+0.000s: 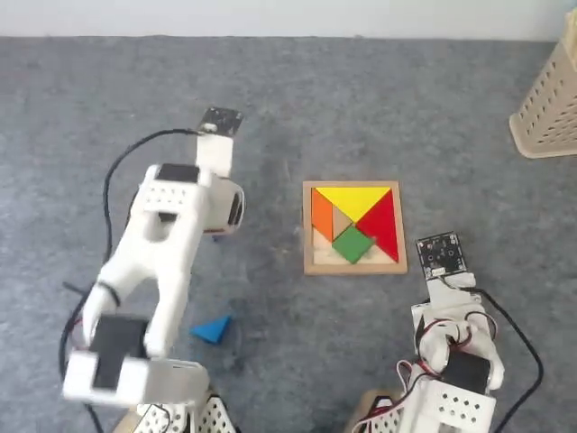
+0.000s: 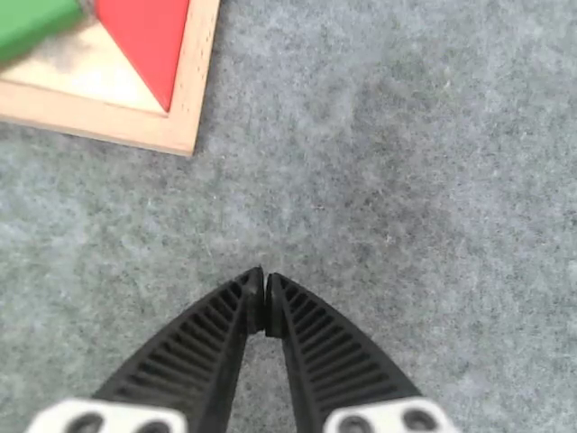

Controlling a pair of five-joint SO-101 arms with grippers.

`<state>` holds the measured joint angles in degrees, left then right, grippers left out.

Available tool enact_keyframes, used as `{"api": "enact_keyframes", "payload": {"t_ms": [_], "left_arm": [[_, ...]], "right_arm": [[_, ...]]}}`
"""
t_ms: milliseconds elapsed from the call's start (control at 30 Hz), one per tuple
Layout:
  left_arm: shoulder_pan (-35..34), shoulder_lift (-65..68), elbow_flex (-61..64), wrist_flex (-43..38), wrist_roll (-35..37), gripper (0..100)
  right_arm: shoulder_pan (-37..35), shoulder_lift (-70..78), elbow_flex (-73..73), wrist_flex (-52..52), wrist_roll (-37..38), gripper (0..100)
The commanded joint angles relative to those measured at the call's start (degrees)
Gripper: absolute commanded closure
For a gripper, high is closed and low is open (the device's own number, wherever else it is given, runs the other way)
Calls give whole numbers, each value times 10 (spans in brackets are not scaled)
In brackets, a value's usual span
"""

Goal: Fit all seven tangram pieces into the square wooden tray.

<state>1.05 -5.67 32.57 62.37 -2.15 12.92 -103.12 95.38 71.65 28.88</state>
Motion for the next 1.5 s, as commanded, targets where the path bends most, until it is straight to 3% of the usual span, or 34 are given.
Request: {"api": "enact_keyframes", "payload": {"t_ms": [0, 300, 400, 533, 667, 833, 1000, 1100, 1233, 1367, 1467], "left_arm": [[8, -91, 34, -32, -10, 901], [-14, 53, -16, -70, -5, 825], [-22, 112, -67, -31, -8, 823], [-47, 90, -110, 48, -18, 823], [-43, -7, -50, 98, -88, 828], [-33, -139, 89, 165, -243, 834], [-29, -218, 153, 266, -333, 833], [-12, -228, 191, 271, -390, 833], [-2, -214, 204, 259, -409, 833], [40, -194, 222, 258, -490, 834], [68, -185, 247, 222, -484, 834]], "right_arm": [[7, -7, 11, 6, 5, 991], [7, -7, 11, 6, 5, 991], [7, -7, 11, 6, 5, 991], [7, -7, 11, 6, 5, 991], [7, -7, 11, 6, 5, 991], [7, -7, 11, 6, 5, 991], [5, -7, 11, 6, 5, 991], [5, -7, 11, 6, 5, 991], [7, -7, 11, 6, 5, 991], [7, -7, 11, 6, 5, 991], [7, -8, 11, 6, 5, 991]]}}
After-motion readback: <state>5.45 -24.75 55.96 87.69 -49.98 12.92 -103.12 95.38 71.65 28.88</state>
